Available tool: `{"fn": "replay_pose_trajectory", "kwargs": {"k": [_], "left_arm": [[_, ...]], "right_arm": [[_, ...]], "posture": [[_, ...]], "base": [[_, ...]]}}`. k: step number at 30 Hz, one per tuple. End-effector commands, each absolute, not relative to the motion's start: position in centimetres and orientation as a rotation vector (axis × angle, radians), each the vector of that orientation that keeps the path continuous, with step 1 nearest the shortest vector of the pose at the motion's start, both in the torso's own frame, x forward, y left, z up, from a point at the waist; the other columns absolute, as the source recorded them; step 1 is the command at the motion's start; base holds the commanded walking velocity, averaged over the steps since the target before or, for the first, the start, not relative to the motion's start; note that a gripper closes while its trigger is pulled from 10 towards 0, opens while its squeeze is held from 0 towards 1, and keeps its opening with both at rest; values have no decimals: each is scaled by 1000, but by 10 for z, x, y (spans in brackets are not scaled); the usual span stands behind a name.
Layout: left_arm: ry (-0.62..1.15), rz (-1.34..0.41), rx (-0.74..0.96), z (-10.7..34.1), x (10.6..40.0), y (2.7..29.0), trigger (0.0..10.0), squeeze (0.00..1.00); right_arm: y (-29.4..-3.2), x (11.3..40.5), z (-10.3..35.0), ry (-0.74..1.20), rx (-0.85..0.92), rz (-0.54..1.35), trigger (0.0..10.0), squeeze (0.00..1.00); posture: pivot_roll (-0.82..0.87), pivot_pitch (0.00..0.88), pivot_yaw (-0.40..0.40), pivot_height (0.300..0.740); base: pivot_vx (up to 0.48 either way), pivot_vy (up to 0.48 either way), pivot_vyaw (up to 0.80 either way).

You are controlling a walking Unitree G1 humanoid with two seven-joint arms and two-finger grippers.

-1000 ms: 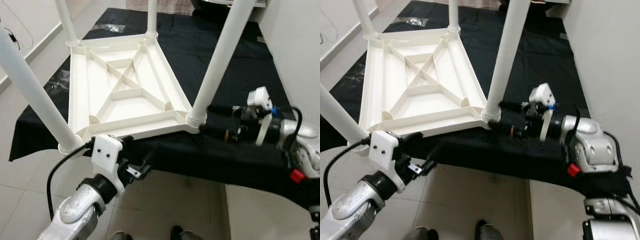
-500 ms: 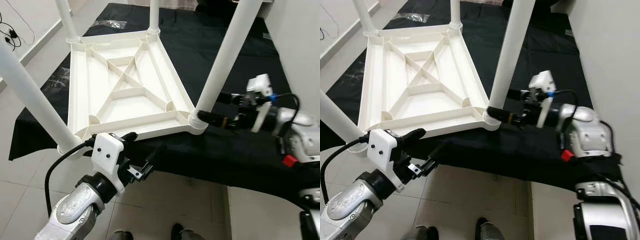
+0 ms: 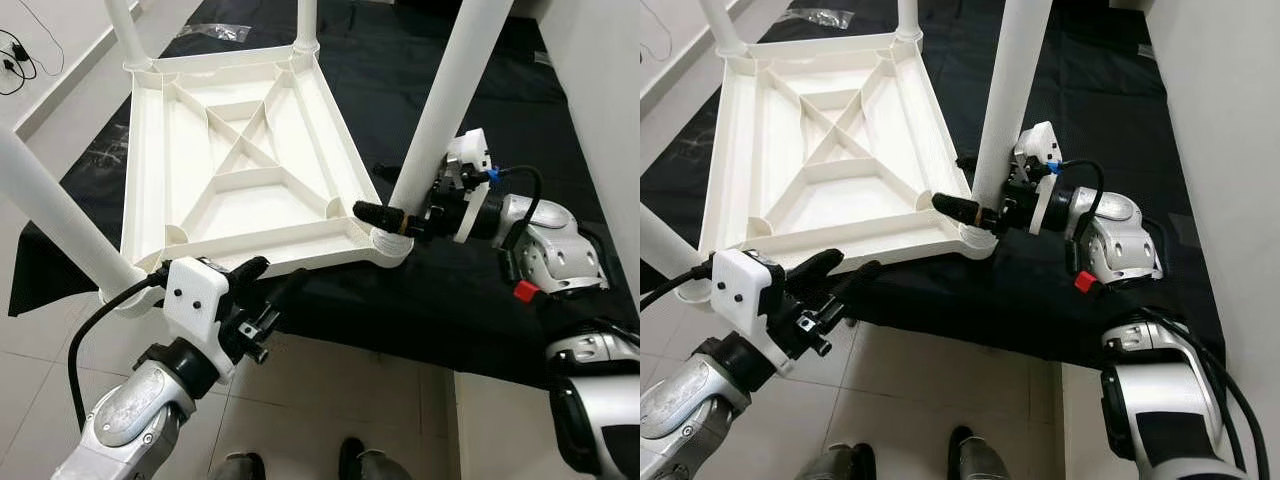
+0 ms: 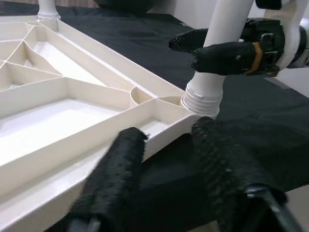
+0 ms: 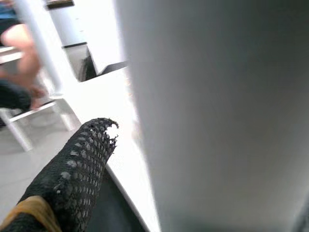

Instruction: Building children table

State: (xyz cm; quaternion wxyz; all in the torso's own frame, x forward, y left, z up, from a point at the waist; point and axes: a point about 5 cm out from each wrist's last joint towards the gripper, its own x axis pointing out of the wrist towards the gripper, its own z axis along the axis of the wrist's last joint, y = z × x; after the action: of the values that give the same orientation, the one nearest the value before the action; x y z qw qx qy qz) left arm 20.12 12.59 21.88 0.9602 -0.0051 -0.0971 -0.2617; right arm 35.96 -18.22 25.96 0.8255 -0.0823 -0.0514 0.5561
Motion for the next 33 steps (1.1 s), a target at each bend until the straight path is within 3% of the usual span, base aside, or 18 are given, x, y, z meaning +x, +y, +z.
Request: {"fn": "replay_pose_trajectory", "kwargs": {"k": [1,11,12,13,14,15,16,17,29,33], "left_arm": [[-192,-550,-15,219,197,124,0,0],[-189,-555,-7,221,194,124,0,0],[-186,-549,1,221,194,124,2745,0],[-186,-549,1,221,194,124,2745,0],[-184,-547,9,222,193,124,10000,0],[-184,-544,12,222,192,125,10000,0],[-184,-544,12,222,192,125,10000,0],[-184,-541,13,223,191,126,10000,0],[-164,-561,12,220,193,123,10000,0],[-157,-558,13,217,195,123,10000,0]], "right_arm": [[-185,358,257,-65,-190,1243,10000,0],[-179,370,274,-147,-131,1262,10000,0],[-180,371,272,-146,-130,1253,10000,0],[-180,371,272,-146,-130,1253,10000,0],[-182,372,271,-144,-130,1247,8510,0],[-184,372,271,-144,-130,1243,3176,0],[-184,372,271,-144,-130,1243,3176,0],[-188,372,271,-147,-126,1229,0,0],[-208,367,265,-155,-102,1213,0,0],[-202,371,252,-151,-124,1090,0,0]], "posture": [[104,297,-68,740],[124,310,-63,740],[140,313,-63,740],[140,313,-63,740],[147,314,-63,740],[148,315,-63,740],[148,315,-63,740],[146,313,-62,740],[136,307,-46,740],[112,297,-63,740]], "base": [[0,0,0],[0,0,0],[0,0,0],[0,0,0],[0,0,0],[0,0,0],[0,0,0],[0,0,0],[0,0,0],[0,0,0]]}}
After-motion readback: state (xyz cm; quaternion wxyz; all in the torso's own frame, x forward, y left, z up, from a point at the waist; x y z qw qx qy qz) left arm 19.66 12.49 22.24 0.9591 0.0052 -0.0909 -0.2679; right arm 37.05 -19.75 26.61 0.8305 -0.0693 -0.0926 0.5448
